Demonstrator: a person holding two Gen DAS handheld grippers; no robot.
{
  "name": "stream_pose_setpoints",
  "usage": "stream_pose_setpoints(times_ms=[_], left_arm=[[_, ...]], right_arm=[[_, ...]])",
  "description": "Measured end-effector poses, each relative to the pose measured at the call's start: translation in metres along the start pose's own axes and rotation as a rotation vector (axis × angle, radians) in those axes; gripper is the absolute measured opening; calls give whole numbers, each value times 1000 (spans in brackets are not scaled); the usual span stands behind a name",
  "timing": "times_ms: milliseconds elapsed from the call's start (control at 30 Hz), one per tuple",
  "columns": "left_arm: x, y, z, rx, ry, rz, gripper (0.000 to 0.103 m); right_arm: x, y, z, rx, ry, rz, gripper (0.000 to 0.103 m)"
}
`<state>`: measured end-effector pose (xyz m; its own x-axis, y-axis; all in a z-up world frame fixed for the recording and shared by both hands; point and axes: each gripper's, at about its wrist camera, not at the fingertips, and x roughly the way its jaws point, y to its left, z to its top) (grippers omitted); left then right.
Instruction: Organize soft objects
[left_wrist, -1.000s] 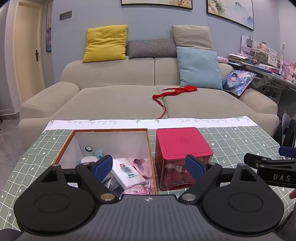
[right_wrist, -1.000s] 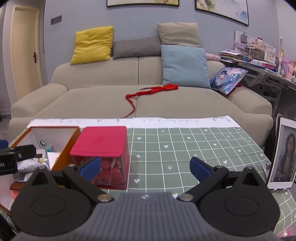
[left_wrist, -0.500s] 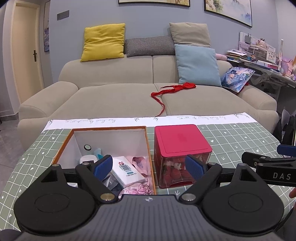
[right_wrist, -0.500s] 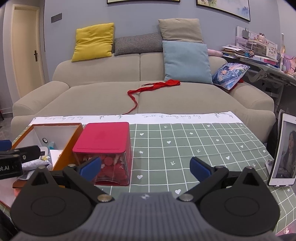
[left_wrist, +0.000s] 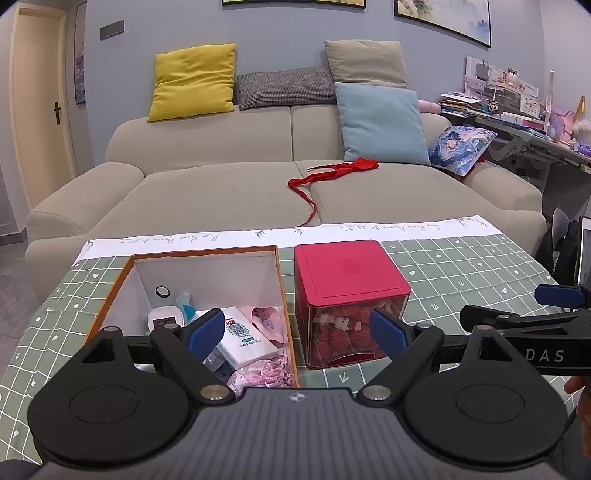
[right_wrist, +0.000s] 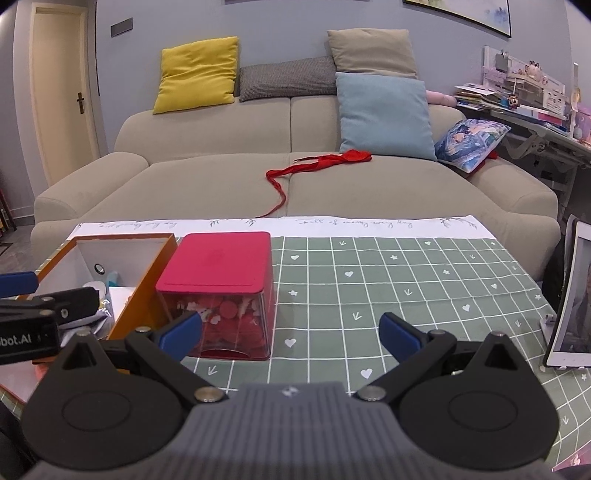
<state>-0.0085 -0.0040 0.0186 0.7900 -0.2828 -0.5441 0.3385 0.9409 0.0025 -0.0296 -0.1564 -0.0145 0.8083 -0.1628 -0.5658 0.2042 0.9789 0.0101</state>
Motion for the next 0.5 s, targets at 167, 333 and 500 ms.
stream_pose_setpoints(times_ms=[167,333,500], left_arm=[[-2,-1,0,1,-4,4,103],[0,-1,0,-5,8,-3,103],[-1,-3,0,-1,2,-4,103]], right_arm=[[1,1,-1,-1,8,3,100],[0,1,-1,-9,8,-1,100],[2,2,-2,-9,22,-1,100]])
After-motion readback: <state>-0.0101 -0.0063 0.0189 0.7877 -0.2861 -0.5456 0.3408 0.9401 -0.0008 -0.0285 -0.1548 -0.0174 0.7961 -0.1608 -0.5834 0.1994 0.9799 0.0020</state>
